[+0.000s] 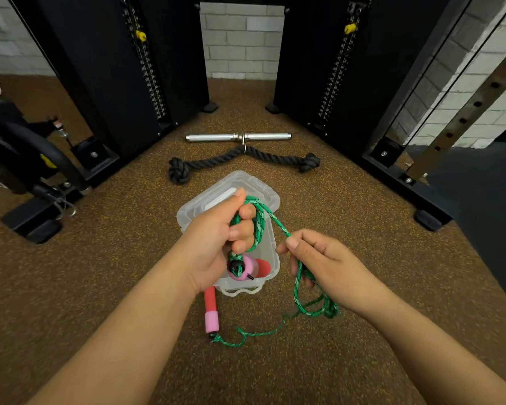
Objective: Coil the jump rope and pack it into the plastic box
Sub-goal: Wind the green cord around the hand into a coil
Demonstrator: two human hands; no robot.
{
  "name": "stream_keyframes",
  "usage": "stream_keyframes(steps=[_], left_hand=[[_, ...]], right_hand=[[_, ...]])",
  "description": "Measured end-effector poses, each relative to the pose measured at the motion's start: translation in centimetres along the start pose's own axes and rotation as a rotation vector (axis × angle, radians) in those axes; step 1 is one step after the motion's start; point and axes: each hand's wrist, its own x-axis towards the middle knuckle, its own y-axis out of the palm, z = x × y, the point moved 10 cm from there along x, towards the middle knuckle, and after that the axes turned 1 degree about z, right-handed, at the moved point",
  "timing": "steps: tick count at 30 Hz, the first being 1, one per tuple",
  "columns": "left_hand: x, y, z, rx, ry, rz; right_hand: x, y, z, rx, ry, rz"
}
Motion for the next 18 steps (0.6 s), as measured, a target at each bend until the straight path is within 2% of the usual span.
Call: stream_keyframes(steps=[8,11,15,18], left_hand=[[-0.1,-1.2,-0.8,0.014,0.042,-0.056],[-0.2,-1.2,-0.8,0.042,0.046,-0.065],[-0.2,-1.1,-0.5,0.053,0.031,-0.072],[-0.1,-1.7,-0.4,0.048,0.023,-0.110]], right_hand=[[-0.1,-1.3,-0.6,0.468,0.051,-0.126],[-0.5,-2.3,-0.3,0.519,0.034,-0.248],[-1.4,-4.3,0.4,0.540,-0.081,-0.430],[-1.1,-3.9,0.5,0.646,-0.102,-0.363]])
